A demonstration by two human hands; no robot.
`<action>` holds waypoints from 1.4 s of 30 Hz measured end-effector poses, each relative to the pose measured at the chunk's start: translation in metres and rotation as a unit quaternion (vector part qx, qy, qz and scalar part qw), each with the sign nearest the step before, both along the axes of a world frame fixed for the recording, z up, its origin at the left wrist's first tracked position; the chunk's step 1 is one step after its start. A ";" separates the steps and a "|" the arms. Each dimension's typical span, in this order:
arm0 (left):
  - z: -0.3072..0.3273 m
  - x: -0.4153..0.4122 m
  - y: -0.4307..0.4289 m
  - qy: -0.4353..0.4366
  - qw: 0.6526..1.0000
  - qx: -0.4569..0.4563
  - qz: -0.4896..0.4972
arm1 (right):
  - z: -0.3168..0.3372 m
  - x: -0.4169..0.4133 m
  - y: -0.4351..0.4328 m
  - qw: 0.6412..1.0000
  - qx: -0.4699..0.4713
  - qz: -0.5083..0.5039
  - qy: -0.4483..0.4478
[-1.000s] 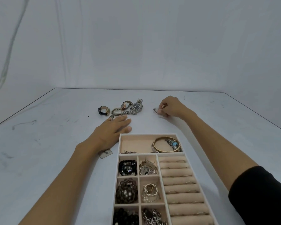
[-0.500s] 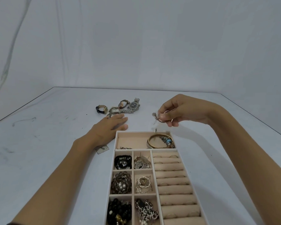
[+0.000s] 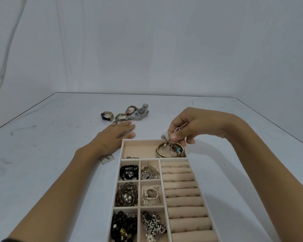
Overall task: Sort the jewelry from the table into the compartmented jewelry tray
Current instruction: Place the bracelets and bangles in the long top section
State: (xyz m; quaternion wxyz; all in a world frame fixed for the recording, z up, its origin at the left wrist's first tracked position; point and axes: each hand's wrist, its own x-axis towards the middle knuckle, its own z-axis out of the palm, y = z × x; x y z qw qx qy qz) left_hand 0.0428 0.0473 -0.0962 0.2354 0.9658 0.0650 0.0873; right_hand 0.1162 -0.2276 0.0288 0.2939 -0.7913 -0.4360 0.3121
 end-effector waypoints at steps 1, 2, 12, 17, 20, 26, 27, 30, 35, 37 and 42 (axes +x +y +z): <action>0.000 0.000 0.000 0.001 1.000 0.001 -0.002 | -0.001 0.000 0.001 1.000 -0.001 -0.007 -0.010; -0.001 0.000 0.001 0.001 1.000 0.000 -0.005 | -0.004 0.000 0.002 1.000 -0.006 -0.014 -0.024; -0.002 0.002 0.004 0.003 1.000 -0.005 -0.013 | -0.022 -0.005 0.017 0.983 -0.084 -0.030 -0.161; -0.004 0.004 0.006 0.002 1.000 -0.006 -0.009 | -0.018 0.002 0.013 0.987 -0.025 -0.062 -0.146; -0.007 0.005 0.009 0.000 1.000 -0.005 -0.011 | -0.020 0.007 0.013 0.985 -0.011 -0.083 -0.151; -0.006 0.005 0.008 -0.006 1.000 -0.005 -0.015 | -0.023 0.004 0.016 0.977 -0.049 -0.079 -0.194; -0.006 0.005 0.007 -0.005 1.000 -0.004 -0.015 | -0.022 0.004 0.016 0.975 -0.051 -0.079 -0.204; -0.007 0.007 0.009 -0.003 1.000 -0.003 -0.016 | -0.022 0.004 0.016 0.971 -0.048 -0.084 -0.220; -0.006 0.005 0.009 -0.005 1.000 -0.008 -0.016 | -0.024 0.005 0.016 0.973 -0.020 -0.098 -0.209; -0.005 0.005 0.006 -0.005 1.000 -0.005 -0.017 | -0.025 0.005 0.016 0.974 -0.022 -0.095 -0.205; -0.006 0.005 0.007 -0.001 1.000 -0.008 -0.014 | -0.024 0.006 0.015 0.979 -0.013 -0.100 -0.179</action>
